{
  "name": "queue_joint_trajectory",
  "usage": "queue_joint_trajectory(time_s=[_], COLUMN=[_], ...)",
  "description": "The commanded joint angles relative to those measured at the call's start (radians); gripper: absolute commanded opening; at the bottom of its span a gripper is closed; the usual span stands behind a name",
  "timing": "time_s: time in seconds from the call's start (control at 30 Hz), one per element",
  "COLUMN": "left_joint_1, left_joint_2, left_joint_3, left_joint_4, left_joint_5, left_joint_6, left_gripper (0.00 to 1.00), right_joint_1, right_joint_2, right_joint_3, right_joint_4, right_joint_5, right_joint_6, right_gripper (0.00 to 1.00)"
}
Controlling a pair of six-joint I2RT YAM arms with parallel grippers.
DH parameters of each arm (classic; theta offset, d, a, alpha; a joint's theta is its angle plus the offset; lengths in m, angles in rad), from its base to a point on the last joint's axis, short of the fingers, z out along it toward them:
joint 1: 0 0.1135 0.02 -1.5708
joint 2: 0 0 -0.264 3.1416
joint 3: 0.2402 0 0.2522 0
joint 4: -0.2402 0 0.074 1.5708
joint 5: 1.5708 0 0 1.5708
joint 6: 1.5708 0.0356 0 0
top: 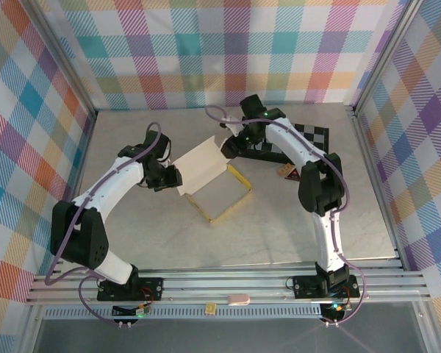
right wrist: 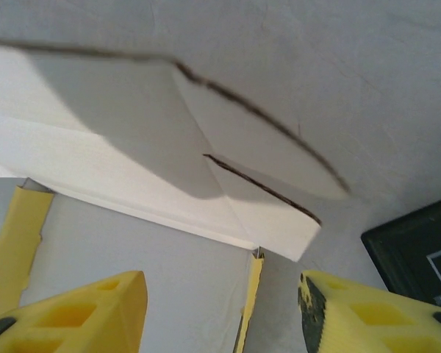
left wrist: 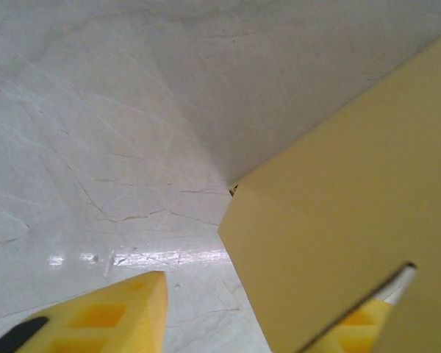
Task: Fold the paper box
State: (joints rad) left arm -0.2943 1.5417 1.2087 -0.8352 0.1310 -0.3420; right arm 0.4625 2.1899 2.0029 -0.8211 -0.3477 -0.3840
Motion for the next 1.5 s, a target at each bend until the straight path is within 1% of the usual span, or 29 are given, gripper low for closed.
queue_joint_trajectory(time_s=[0.0, 0.1, 0.23, 0.33, 0.47, 0.57, 0.7, 0.9, 0.97, 1.03, 1.1, 1.17, 1.23, 1.3, 1.37, 1.47], left_joint_1=[-0.009, -0.015, -0.02, -0.022, -0.022, -0.022, -0.023, -0.022, -0.023, -0.023, -0.022, -0.022, -0.022, -0.022, -0.022, -0.022], left_joint_2=[0.022, 0.038, 0.067, 0.085, 0.103, 0.122, 0.141, 0.163, 0.168, 0.175, 0.179, 0.186, 0.188, 0.191, 0.203, 0.225], left_joint_3=[0.042, 0.052, 0.072, 0.089, 0.119, 0.143, 0.165, 0.192, 0.203, 0.21, 0.216, 0.223, 0.23, 0.237, 0.249, 0.276], left_joint_4=[0.0, -0.001, -0.007, -0.016, -0.031, -0.041, -0.044, -0.053, -0.055, -0.054, -0.054, -0.06, -0.066, -0.077, -0.09, -0.085], left_joint_5=[-0.014, -0.015, -0.014, -0.044, -0.082, -0.079, -0.072, -0.077, -0.079, -0.076, -0.075, -0.077, -0.076, -0.086, -0.096, -0.087], left_joint_6=[0.012, 0.013, 0.016, 0.024, 0.051, 0.075, 0.096, 0.119, 0.122, 0.124, 0.129, 0.138, 0.153, 0.177, 0.223, 0.317], left_gripper=[0.34, 0.28, 0.2, 0.16, 0.13, 0.12, 0.11, 0.07, 0.04, 0.04, 0.04, 0.03, 0.03, 0.02, 0.0, 0.0], right_joint_1=[-0.002, -0.002, -0.002, -0.006, -0.023, -0.033, -0.038, -0.038, -0.036, -0.033, -0.032, -0.032, -0.038, -0.053, -0.068, -0.086], right_joint_2=[0.027, 0.048, 0.063, 0.063, 0.047, 0.044, 0.046, 0.048, 0.047, 0.045, 0.045, 0.05, 0.051, 0.047, 0.047, 0.021], right_joint_3=[0.045, 0.059, 0.069, 0.076, 0.072, 0.074, 0.078, 0.076, 0.081, 0.088, 0.091, 0.096, 0.103, 0.115, 0.152, 0.13], right_joint_4=[0.031, 0.044, 0.073, 0.069, 0.048, 0.032, 0.023, 0.024, 0.027, 0.034, 0.05, 0.066, 0.069, 0.052, -0.018, -0.06], right_joint_5=[-0.008, -0.001, 0.027, 0.039, 0.003, -0.05, -0.098, -0.093, -0.084, -0.078, -0.042, -0.003, 0.008, -0.029, -0.116, -0.152], right_joint_6=[-0.055, -0.052, -0.052, -0.061, -0.066, -0.079, -0.072, -0.06, -0.054, -0.047, -0.041, -0.036, -0.03, -0.023, -0.041, -0.051], right_gripper=[0.55, 0.53, 0.54, 0.55, 0.57, 0.55, 0.49, 0.31, 0.25, 0.23, 0.24, 0.3, 0.36, 0.41, 0.46, 0.48])
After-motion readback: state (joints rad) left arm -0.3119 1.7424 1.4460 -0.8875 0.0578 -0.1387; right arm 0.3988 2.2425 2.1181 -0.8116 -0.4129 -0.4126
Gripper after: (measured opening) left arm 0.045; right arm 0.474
